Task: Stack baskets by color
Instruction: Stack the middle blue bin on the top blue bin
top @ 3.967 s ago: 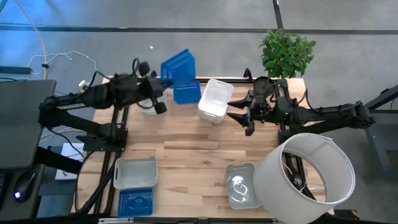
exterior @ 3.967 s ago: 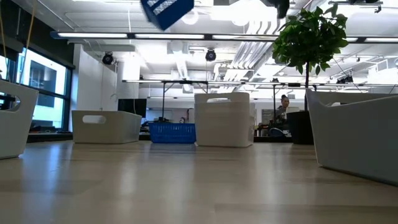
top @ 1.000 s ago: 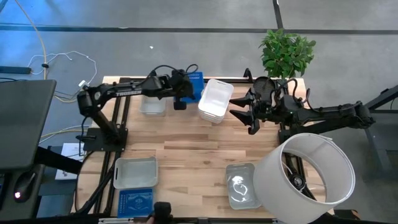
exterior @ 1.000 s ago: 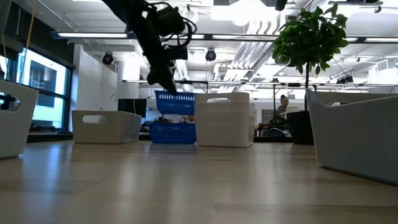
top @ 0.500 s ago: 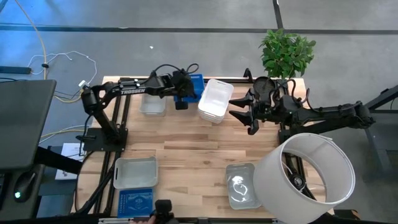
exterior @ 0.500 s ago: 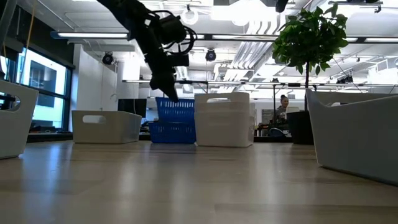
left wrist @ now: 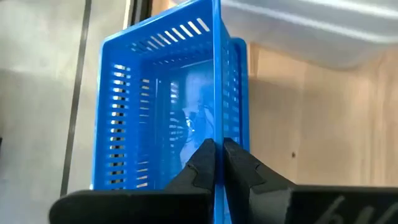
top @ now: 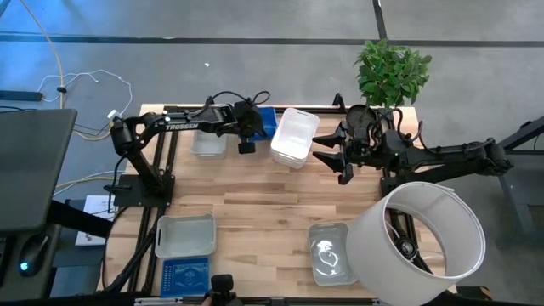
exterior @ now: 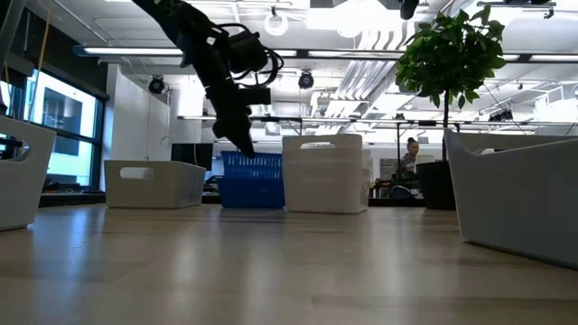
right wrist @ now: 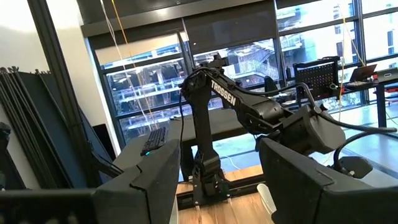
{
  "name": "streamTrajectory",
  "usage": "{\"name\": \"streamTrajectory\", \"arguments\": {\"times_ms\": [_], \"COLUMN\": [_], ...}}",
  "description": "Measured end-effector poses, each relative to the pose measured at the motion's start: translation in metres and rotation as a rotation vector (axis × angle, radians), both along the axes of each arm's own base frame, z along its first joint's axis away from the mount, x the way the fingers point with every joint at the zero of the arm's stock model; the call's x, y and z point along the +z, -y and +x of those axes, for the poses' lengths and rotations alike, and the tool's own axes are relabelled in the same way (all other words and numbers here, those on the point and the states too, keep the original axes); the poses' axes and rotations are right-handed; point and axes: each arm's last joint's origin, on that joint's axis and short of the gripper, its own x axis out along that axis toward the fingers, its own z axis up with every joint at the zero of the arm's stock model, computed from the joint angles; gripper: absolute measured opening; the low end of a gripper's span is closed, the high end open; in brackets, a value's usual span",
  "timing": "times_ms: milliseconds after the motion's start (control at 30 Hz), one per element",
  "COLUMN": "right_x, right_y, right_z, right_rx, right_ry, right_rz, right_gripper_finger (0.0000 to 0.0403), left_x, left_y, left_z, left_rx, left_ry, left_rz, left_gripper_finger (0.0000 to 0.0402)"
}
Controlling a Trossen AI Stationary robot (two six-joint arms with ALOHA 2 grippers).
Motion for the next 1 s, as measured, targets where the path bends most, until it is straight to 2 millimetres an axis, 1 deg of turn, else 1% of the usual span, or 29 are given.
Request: {"name": "streamTrajectory", "arguments": {"times_ms": [100,433,567,733,1000], "right_x": [0.0,0.0,0.0,0.0,0.0], "right_y": [0.0,0.0,0.0,0.0,0.0], "right_z": [0.0,0.0,0.0,0.0,0.0], "right_rx": [0.004,0.01,0.01,0.01,0.01], "right_ry": [0.001,0.003,0.003,0.003,0.003], "right_rz": [0.015,0.043,0.043,0.043,0.043], "right_gripper_finger": [0.0209,0.0209,0.0209,0.0209,0.0209], "left_x": [0.0015,0.0002,0.0002,0.0002,0.0002], "left_y": [-0.0013,-0.0001,-0.0001,-0.0001,-0.0002], "left_z": [0.0016,0.0004,0.0003,0.0004,0.0003], "left_rx": [0.002,0.0,0.004,-0.002,0.007], "left_ry": [0.023,0.007,0.01,0.007,0.009], "left_rz": [0.014,-0.001,-0.005,-0.002,-0.002], "left_gripper_finger": [0.0,0.0001,0.001,0.004,0.012]}}
